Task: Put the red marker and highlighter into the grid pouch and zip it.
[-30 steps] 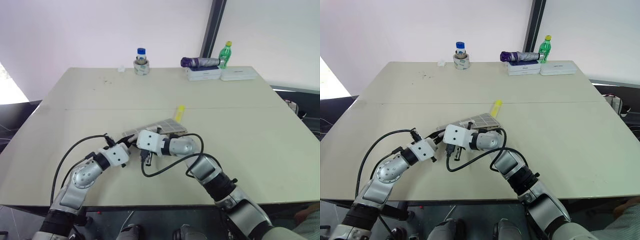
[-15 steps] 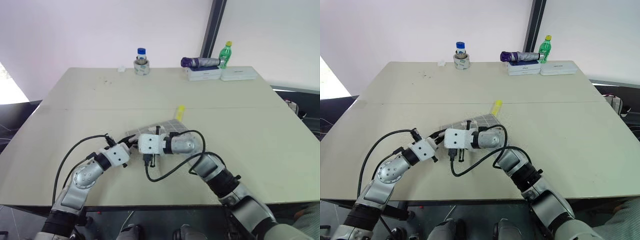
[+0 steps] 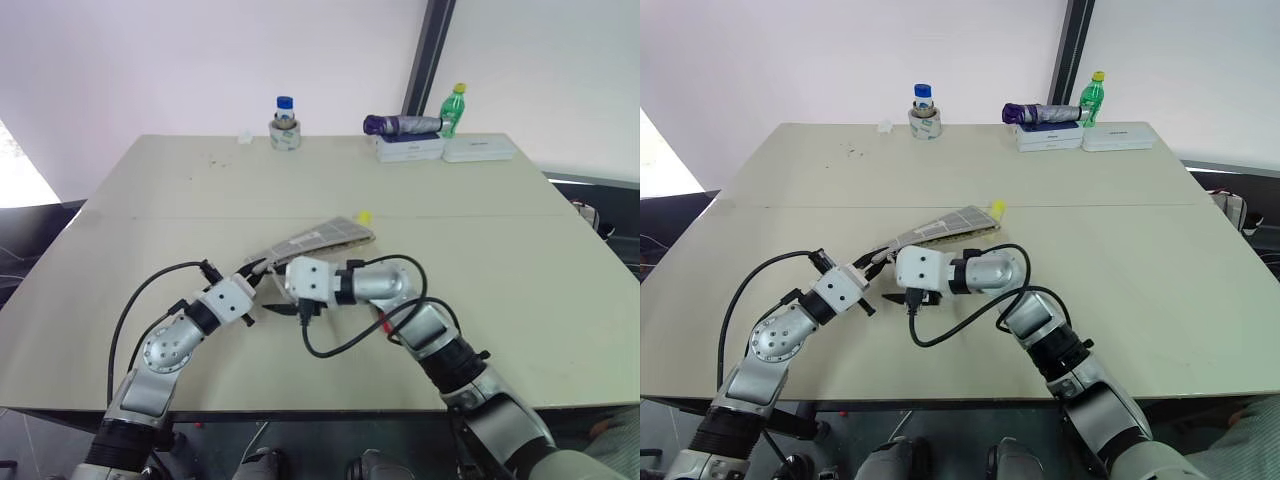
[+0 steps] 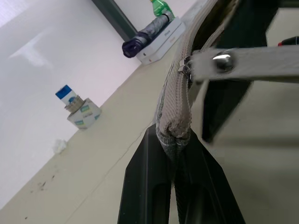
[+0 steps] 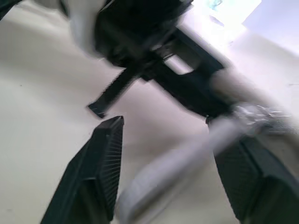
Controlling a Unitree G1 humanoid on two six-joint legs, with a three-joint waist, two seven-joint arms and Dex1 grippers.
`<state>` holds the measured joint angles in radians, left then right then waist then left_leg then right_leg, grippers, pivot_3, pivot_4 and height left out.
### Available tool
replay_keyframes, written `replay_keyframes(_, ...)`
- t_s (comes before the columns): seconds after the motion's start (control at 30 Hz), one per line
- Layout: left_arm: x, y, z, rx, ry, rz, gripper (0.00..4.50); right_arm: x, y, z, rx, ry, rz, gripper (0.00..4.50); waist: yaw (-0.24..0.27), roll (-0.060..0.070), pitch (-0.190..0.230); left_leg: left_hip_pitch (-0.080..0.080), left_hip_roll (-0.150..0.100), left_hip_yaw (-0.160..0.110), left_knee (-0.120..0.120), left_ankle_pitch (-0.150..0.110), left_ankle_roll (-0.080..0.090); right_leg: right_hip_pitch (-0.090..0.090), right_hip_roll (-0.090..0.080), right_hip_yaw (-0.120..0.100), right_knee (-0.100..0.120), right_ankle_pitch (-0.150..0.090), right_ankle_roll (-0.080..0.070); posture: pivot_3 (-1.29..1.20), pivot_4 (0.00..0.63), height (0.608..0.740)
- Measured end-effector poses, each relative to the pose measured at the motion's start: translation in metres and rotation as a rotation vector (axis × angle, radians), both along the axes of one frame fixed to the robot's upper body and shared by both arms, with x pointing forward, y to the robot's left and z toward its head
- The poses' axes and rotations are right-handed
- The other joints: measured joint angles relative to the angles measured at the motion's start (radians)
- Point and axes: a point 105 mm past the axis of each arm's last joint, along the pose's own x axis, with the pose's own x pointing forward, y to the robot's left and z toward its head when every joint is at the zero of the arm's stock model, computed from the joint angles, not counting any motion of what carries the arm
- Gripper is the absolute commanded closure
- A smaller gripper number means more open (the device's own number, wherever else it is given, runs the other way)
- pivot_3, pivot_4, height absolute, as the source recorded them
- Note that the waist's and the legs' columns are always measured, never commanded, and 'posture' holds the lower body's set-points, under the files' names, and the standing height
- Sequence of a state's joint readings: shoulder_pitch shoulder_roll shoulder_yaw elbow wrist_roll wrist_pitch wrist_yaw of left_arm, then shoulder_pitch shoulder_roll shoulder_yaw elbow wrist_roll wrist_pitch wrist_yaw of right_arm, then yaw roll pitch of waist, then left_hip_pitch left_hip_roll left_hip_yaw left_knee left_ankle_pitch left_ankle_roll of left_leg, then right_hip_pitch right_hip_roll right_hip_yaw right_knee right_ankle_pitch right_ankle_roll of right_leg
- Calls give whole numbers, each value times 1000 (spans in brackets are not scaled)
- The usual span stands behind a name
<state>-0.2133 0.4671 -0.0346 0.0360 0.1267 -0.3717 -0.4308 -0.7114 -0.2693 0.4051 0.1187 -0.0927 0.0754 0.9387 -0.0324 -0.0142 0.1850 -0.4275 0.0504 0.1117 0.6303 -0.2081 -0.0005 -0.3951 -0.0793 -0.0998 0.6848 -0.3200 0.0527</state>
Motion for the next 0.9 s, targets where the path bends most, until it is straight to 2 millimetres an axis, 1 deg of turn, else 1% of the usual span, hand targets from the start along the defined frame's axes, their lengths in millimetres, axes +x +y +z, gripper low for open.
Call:
replay_keyframes(0.07,0,1,1,-4,0,3,4500,6,-21,-2,5,14,-38,1488,8,0,0,0,0,0,0,0,0,0,0,0,-1,0,0,0,150,737)
replay_keyframes(0.1,1,5,2,-12,-3,15,4500,10,-36,-3,20,35,-76,1488,13,0,0,0,0,0,0,0,0,0,0,0,-1,0,0,0,150,737)
replay_keyframes(0.17,2,13,5,-32,-3,42,4500,15,-52,0,52,65,-128,1488,16,0,0,0,0,0,0,0,0,0,0,0,-1,0,0,0,150,737)
replay_keyframes(0.3,5,21,10,-58,-12,83,4500,27,-73,6,93,94,-229,1488,17,0,0,0,0,0,0,0,0,0,0,0,0,0,0,0,150,737)
replay_keyframes(0.37,6,26,12,-62,-17,103,4500,36,-86,7,113,119,-323,1488,18,0,0,0,0,0,0,0,0,0,0,0,0,0,0,0,150,737)
replay_keyframes(0.43,6,32,14,-58,-26,124,4500,44,-100,5,143,156,-434,1488,19,0,0,0,0,0,0,0,0,0,0,0,0,0,0,0,150,737)
replay_keyframes(0.5,5,36,13,-41,-24,133,4500,46,-114,-2,176,212,-550,1488,21,0,0,0,0,0,0,0,0,0,0,0,-1,0,0,0,150,737)
replay_keyframes(0.53,5,37,13,-40,-24,137,4500,42,-121,-6,221,262,-623,1488,23,0,0,0,0,0,-1,0,0,0,0,0,-1,0,0,0,150,737)
replay_keyframes(0.57,3,39,11,-38,-19,143,4500,34,-128,-12,280,328,-711,1488,24,0,0,-1,0,-1,-2,0,0,0,0,0,-2,0,0,0,150,737)
replay_keyframes(0.63,2,40,8,-37,-15,145,4500,18,-132,-26,309,418,-804,1488,21,0,0,-1,0,-1,-2,0,0,-1,0,0,-2,0,0,0,150,737)
replay_keyframes(0.7,1,41,7,-34,-11,145,4500,-1,-132,-36,324,471,-856,1488,20,0,0,-1,0,-1,-2,0,0,-1,0,0,-2,0,0,0,150,737)
replay_keyframes(0.77,0,40,6,-32,-15,138,4500,-16,-135,-39,323,473,-902,1488,19,0,0,-1,0,-1,-1,0,0,-1,0,0,-2,0,0,0,150,737)
replay_keyframes(0.83,-1,41,5,-22,-17,130,4500,-27,-143,-39,296,422,-955,1488,20,0,0,-1,0,-1,-1,-1,0,-1,0,0,-2,0,0,0,150,737)
replay_keyframes(0.9,0,46,0,-3,-1,136,4500,-32,-151,-41,269,388,-1012,1488,21,0,0,-1,0,-1,-1,-1,0,-1,0,0,-2,0,0,0,150,737)
